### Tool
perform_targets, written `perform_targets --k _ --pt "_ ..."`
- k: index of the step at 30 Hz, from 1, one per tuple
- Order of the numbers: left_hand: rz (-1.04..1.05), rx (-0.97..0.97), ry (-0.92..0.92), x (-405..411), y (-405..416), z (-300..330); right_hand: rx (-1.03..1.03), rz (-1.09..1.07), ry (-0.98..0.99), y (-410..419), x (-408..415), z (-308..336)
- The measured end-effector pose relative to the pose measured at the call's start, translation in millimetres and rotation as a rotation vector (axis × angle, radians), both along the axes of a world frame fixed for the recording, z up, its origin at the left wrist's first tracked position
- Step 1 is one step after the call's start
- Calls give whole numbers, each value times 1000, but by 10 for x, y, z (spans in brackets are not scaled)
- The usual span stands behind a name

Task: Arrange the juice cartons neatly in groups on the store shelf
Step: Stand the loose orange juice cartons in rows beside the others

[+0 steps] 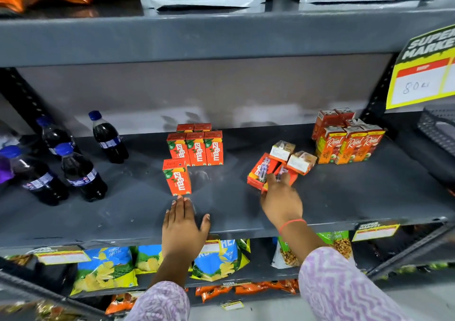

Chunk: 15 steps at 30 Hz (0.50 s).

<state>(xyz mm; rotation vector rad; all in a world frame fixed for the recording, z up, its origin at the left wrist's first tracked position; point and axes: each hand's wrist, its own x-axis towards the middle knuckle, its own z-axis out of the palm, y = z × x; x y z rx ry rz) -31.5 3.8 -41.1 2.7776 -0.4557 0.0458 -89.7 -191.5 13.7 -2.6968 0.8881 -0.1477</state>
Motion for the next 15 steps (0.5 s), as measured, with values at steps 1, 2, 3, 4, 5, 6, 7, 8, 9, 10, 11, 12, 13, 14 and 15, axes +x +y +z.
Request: perform_targets --k 1,2,3,4,5,6,7,8,9,10,11,12,13,14,15 --pt "-1 7 8 -1 0 8 -18 16 6 58 -21 1" --pt "-2 14 17 -3 2 11 -33 38 20 108 -43 3" --pt "-4 19 23 -5 1 21 -42 59 28 139 -63 2" --pt "-8 20 26 -5 4 21 -42 73 28 146 -76 1" --pt "-11 18 29 -4 8 28 -31 75 17 134 -86 17" --pt "-11 14 35 -3 13 24 -3 68 -4 94 -84 43" --pt "-10 13 37 -2 14 28 44 50 -37 25 -71 70" --pt "-10 15 38 -4 15 26 96 27 -67 -72 -57 98" --pt "-13 13 36 -6 15 27 122 17 -83 -186 -44 116" --pt "-15 13 36 -8 18 28 106 39 -60 -300 -32 133" --pt "-17 16 35 -10 19 31 70 83 -2 -402 -29 150" --pt "-17 15 36 -14 16 37 16 137 78 -483 -27 167" --pt "-12 15 36 -15 22 49 -52 196 161 -529 -10 181" --pt "-9 14 40 -20 17 55 -122 240 234 -570 4 190" --pt "-7 13 44 -16 18 58 -179 269 288 -590 31 192"
